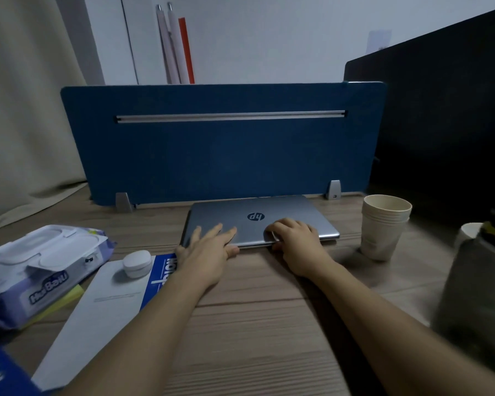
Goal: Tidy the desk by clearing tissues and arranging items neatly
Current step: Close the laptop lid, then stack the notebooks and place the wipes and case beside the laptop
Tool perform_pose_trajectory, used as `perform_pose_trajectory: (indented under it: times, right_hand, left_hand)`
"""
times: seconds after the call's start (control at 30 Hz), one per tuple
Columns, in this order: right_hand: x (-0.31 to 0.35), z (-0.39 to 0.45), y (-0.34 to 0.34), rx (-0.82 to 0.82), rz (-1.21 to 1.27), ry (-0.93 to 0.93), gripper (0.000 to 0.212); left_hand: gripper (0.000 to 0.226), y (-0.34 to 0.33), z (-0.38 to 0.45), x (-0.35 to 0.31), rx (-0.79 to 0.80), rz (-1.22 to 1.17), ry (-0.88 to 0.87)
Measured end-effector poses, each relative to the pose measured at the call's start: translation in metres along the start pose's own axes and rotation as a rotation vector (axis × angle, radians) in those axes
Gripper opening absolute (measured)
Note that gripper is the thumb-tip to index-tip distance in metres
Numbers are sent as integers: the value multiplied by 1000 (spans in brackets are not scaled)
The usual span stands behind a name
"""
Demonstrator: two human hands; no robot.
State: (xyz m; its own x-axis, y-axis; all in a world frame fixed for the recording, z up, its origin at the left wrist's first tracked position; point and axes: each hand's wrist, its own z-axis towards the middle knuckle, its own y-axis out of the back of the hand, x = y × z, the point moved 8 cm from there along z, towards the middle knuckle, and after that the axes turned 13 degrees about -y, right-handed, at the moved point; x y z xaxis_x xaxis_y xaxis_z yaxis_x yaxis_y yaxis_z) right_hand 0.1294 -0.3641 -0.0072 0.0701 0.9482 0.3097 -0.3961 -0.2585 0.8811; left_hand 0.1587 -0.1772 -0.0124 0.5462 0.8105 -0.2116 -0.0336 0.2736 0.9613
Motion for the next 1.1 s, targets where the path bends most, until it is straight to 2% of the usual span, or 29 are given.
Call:
perform_pose_trajectory:
  times: [0.37, 0.63, 0.8, 0.93, 1.1]
  right_hand:
    - [5, 3, 1, -14, -65, 21, 39]
    - [18, -32, 9, 108, 87, -39, 47]
    - [28, -71, 24, 148, 196, -70, 39]
    - [43, -105, 35, 159, 215, -71, 42]
    - [60, -141, 45, 171, 268, -75, 42]
  left_hand:
    - [52, 2, 4, 8, -43, 59, 55]
    - [50, 12, -25, -3, -94, 183, 15]
    - [41, 15, -60, -11, -70, 178, 47]
    - [25, 30, -103, -19, -143, 181, 73]
    - [24, 44, -151, -20, -158, 231, 69]
